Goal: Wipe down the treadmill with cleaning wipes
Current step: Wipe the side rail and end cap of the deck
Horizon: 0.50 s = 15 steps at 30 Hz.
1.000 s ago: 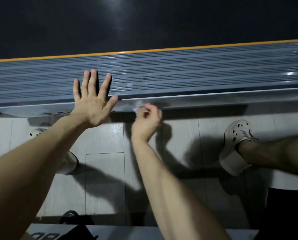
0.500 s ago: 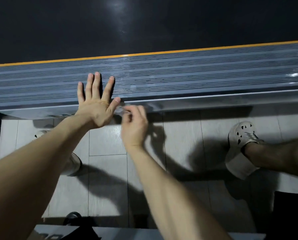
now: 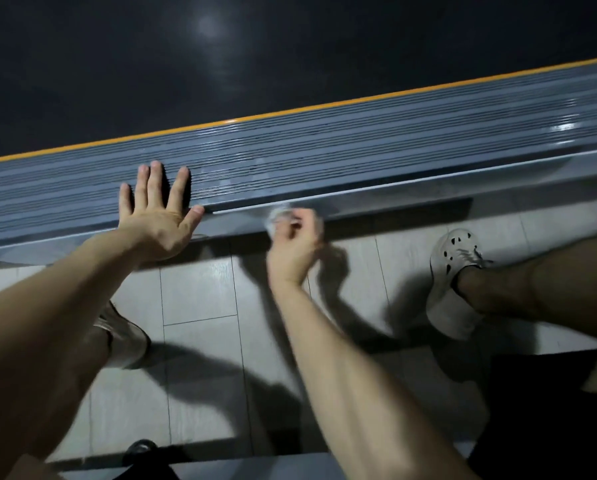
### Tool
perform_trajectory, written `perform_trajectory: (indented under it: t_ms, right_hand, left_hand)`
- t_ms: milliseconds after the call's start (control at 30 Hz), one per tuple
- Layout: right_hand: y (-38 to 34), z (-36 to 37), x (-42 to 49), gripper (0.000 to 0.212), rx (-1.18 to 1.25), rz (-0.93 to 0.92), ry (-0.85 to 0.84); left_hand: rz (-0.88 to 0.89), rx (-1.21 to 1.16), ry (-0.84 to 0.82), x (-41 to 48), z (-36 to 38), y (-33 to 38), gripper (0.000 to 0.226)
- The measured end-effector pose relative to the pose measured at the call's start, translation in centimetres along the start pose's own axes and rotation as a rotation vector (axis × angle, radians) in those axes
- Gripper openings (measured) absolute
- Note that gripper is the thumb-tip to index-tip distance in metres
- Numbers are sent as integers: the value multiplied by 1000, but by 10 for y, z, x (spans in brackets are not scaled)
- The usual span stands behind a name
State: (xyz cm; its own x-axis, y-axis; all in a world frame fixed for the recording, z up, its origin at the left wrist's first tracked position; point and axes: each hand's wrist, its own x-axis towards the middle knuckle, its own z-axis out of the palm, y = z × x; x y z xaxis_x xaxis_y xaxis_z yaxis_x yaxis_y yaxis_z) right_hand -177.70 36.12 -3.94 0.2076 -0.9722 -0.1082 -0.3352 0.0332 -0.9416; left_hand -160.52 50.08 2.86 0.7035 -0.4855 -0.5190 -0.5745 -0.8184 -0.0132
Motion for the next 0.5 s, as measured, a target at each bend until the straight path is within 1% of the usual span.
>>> perform_trajectory:
  t_ms: [33,67,100,167,200,267,333,367,400,433,467,500]
  right_hand:
    - [-8,15,-23,19,3,21,-142]
    - [-14,25,-35,22,19,60,-227]
    - [-15,30,-37,25,37,110,-242]
    - [-3,14,-14,25,81,214,-161]
    - [7,-5,10,23,91,245,-77]
    - [38,-43,71,25,29,277,149]
    - [75,-73,132,29,-37,256,346]
    - [84,-78,148,30,-52,251,410]
    - [81,-78,149,30,-47,257,436]
    - [75,-68,136,29,-28,269,420]
    - [67,-52,113,28,-13,275,356]
    - [56,-31,80,28,-5,257,236]
  left_hand:
    - [-26,-6,-8,-2,-8,6,89]
    - [-44,-32,-1,-3,-14,13,87]
    - [-48,-81,18,-3,-20,20,84]
    - [-26,-184,79,-9,-31,35,77]
    - [12,-200,129,-10,-35,44,73]
    - [92,-145,188,-6,-36,71,64]
    - [113,-73,165,1,-33,100,64]
    - [93,-53,148,3,-29,112,63]
    - [72,-46,144,4,-24,118,62]
    - [59,-46,145,4,-20,120,62]
    - [52,-45,143,4,-19,119,61]
    - [52,-37,135,5,-19,117,62]
